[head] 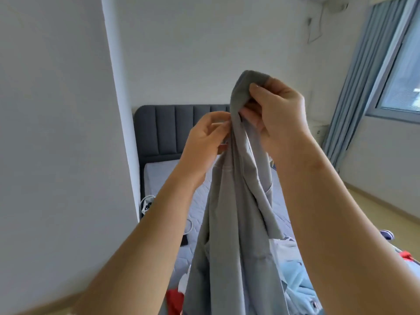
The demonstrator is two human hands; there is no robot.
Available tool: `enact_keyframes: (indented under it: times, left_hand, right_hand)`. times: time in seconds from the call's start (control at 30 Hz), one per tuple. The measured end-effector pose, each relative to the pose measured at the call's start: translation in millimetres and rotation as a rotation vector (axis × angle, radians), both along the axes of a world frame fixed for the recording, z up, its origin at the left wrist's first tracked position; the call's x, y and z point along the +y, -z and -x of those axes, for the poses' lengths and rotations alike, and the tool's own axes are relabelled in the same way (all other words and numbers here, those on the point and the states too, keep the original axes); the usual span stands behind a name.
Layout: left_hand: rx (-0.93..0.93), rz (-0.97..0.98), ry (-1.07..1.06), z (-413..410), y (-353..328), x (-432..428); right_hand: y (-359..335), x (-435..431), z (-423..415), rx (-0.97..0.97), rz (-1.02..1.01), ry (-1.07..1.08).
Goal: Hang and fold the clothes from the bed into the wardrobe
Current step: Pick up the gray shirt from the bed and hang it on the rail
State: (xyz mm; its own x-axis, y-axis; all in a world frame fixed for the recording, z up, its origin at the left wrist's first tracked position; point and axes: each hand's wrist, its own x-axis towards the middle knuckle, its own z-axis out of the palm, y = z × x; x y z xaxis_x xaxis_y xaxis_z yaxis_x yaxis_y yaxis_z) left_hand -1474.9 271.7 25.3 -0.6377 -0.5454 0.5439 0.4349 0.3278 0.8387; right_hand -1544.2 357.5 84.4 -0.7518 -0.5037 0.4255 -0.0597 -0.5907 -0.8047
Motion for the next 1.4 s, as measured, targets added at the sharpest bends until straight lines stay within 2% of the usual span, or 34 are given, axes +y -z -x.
enact_keyframes:
  times: [0.1,0.2,0.3,0.5,0.7,0.8,0.87,0.97,1.07,1.2,1.3,1.4]
  left_hand:
    - [0.092,0.033,-0.116,-2.2,-7.1,-0.6]
    - [0.161,0.161,-0.312,-5.1,1.2,0.3]
    - [0.100,0.261,-0.392,-5.9,25.8,5.7]
    - [-0.390,0.192,-0.202,0.2,120.1,24.0]
    - [-0.899,0.188,-0.335,-1.8,208.7,28.0]
    - [-1.009,0.095,-0.370,-9.6,241.0,18.5]
    - [-0.965,0.016,-0.469,-14.5,254.9,10.5]
    - [-0.775,-0.199,-0.672,-22.4,262.4,0.7]
    - [-0.656,-0.463,-0.785,-27.6,261.3,-5.1]
    - [-0.464,-0.997,-0.699,-39.9,255.3,-6.3]
    - [-0.319,-1.182,-0.687,-64.9,253.2,-8.3]
    - [-0.159,-1.228,-0.746,-103.4,249.6,-11.2]
  right_hand:
    - [-20.4,6.2,-1.6,0.045,0.068,0.050]
    - [-16.0,6.4,2.9,0.046,0.055,0.149]
    - [14.9,-1.1,11.6,-0.006,-0.047,0.240]
    - [106.5,-8.9,19.5,-0.109,-0.342,0.364]
    - [170.8,-2.5,10.9,-0.288,-0.377,0.352]
    - [194.7,1.6,13.7,-0.321,-0.446,0.389]
    - [214.4,3.9,16.9,-0.365,-0.512,0.425]
    - [247.9,8.8,17.8,-0.484,-0.577,0.492]
    - [277.5,14.7,9.8,-0.588,-0.544,0.412]
    - [308.5,12.5,-3.3,-0.507,-0.686,0.236]
    - [321.0,-0.1,-18.6,-0.450,-0.774,0.096]
    - [323.7,-19.1,-48.1,-0.365,-0.811,-0.099]
